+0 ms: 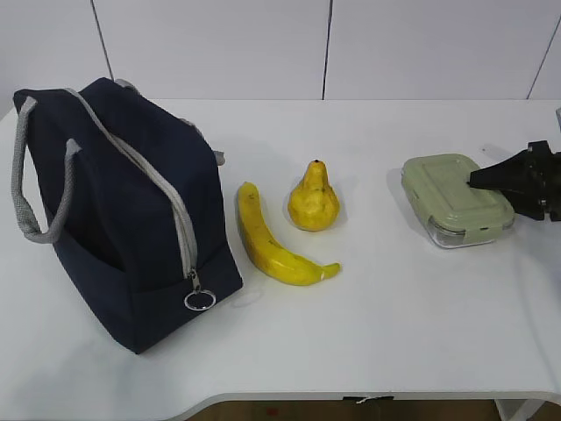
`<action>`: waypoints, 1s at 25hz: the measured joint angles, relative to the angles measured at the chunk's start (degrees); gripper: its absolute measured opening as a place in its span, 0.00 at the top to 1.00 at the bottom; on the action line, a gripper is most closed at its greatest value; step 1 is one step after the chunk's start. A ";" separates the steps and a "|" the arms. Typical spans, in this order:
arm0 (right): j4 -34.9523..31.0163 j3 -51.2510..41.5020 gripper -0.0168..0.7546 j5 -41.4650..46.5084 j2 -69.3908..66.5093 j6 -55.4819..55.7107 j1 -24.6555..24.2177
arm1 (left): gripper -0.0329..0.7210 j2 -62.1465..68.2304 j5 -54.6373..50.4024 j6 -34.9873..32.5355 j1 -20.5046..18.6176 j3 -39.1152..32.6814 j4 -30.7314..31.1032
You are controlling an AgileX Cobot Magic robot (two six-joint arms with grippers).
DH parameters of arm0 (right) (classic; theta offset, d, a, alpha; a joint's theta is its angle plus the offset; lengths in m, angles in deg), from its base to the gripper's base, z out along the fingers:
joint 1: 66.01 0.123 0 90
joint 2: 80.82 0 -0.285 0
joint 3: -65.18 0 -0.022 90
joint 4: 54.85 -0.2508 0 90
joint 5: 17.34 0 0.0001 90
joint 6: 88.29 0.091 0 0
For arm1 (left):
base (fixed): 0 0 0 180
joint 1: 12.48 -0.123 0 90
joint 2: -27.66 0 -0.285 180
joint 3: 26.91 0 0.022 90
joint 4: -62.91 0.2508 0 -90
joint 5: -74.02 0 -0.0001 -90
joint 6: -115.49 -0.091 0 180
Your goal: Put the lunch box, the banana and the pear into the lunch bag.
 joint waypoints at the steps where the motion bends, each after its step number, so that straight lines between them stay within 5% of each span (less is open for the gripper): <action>1: 0.00 0.00 0.47 0.00 0.00 0.00 0.00 | 0.38 0.00 0.00 0.00 0.00 0.00 0.00; 25: -1.15 0.00 0.51 0.11 0.00 0.00 0.00 | 0.38 0.00 0.00 0.00 0.00 0.00 0.00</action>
